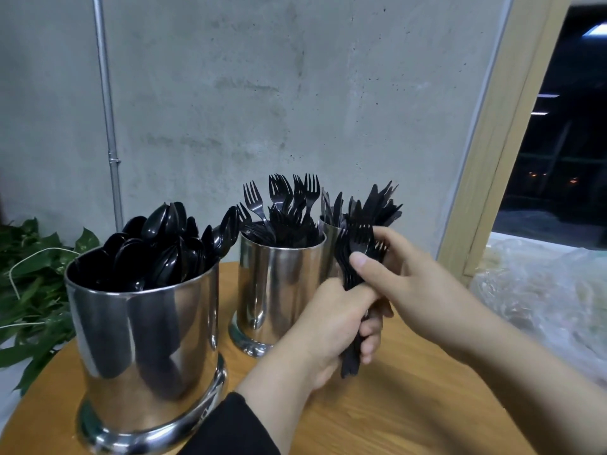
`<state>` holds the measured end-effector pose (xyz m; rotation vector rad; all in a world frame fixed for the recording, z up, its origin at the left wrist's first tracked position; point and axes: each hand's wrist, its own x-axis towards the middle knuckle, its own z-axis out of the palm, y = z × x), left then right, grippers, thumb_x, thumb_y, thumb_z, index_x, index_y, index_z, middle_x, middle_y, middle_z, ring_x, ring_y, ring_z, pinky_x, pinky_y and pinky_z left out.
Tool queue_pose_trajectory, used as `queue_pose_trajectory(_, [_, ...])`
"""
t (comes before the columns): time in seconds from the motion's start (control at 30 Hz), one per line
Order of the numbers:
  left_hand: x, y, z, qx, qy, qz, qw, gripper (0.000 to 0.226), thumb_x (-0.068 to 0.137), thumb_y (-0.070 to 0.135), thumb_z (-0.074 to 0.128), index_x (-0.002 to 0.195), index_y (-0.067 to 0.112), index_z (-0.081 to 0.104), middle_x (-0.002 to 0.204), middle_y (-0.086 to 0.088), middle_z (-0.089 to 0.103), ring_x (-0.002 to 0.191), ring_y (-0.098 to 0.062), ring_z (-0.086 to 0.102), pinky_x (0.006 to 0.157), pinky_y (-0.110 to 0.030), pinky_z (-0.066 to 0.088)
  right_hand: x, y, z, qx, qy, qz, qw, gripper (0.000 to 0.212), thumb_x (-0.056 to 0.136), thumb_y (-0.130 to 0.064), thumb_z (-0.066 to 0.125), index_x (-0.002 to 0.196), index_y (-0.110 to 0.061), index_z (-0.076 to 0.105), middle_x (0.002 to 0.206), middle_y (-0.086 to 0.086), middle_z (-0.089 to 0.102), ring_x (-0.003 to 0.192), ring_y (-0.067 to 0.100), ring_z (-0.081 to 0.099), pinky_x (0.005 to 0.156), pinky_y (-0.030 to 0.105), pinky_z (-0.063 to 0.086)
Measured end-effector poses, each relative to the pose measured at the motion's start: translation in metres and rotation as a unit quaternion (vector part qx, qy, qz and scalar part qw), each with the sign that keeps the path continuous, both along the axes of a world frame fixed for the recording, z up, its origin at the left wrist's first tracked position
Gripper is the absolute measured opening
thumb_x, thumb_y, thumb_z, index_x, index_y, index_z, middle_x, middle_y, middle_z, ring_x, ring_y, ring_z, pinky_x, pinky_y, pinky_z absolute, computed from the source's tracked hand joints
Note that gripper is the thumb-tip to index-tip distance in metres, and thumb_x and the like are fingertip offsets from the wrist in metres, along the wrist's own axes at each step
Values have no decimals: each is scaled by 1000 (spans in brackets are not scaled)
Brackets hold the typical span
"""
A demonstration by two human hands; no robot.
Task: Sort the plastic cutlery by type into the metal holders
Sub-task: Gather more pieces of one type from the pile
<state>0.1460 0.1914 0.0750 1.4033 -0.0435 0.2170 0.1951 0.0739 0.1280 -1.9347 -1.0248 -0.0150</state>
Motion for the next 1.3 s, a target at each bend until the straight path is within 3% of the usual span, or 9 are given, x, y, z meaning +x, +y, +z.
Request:
queue_pose_trajectory(0.07, [0,-3,-4,37,31,-27,998,32,97,24,54,67,11,55,49,-4,30,41,-19,34,46,-27,35,4,-6,-7,40,33,28,998,9,100,-35,58,107,-33,62,71,8,68,52,22,60,58,37,49])
queue_pose_trajectory(0.37, [1,-5,-4,64,65,-90,992,19,96,25,61,82,12,61,54,-4,35,41,-15,27,44,-26,22,16,-23,-6,1,-33,25,999,13,100,-26,60,88,-19,58,62,0,64,52,14,58,56,30,48])
queue_pose_trajectory(0.53, [1,2,3,91,-43,20,995,23,96,37,68,89,16,62,62,-4,50,46,-17,40,49,-28,32,26,-17,12,43,-79,-38,995,13,98,-37,60,90,-27,60,75,11,67,73,36,63,75,56,56])
queue_pose_trajectory(0.73, [-9,1,20,42,-84,114,989,29,96,35,68,78,12,63,50,0,38,38,-7,33,41,-16,28,16,3,42,21,-106,-12,994,18,100,-38,56,96,-22,63,84,6,71,83,33,68,82,57,56])
queue_pose_trajectory(0.87, [-9,8,24,70,-168,267,946,15,90,44,73,85,31,68,69,14,62,61,-4,56,59,-26,45,13,23,69,19,-164,-43,985,17,99,-36,58,99,-21,64,83,4,72,83,31,69,83,54,56])
queue_pose_trajectory(0.97, [-12,12,22,121,-247,448,850,26,96,45,59,120,33,62,115,17,62,111,1,57,90,-15,48,10,39,95,91,-220,-67,969,19,101,-33,57,102,-15,62,79,3,67,80,32,67,81,55,55])
queue_pose_trajectory(1.03, [-11,16,22,124,-299,501,803,31,100,32,51,129,25,59,127,12,58,124,-6,53,102,-28,48,11,51,108,112,-246,-75,960,19,102,-32,55,101,-14,59,76,1,61,82,34,64,81,56,54])
queue_pose_trajectory(1.17, [-4,21,18,112,-297,507,801,39,97,16,46,134,18,58,133,8,57,129,-3,49,102,-18,42,23,78,112,119,-276,-85,950,20,103,-30,53,101,-10,56,74,0,54,82,38,60,79,52,53])
queue_pose_trajectory(1.3, [2,27,11,128,-287,505,804,48,96,16,44,143,18,54,147,10,49,139,-2,41,107,-40,47,33,96,100,86,-287,-104,949,17,105,-27,50,97,-13,51,71,-3,52,70,25,50,55,16,35])
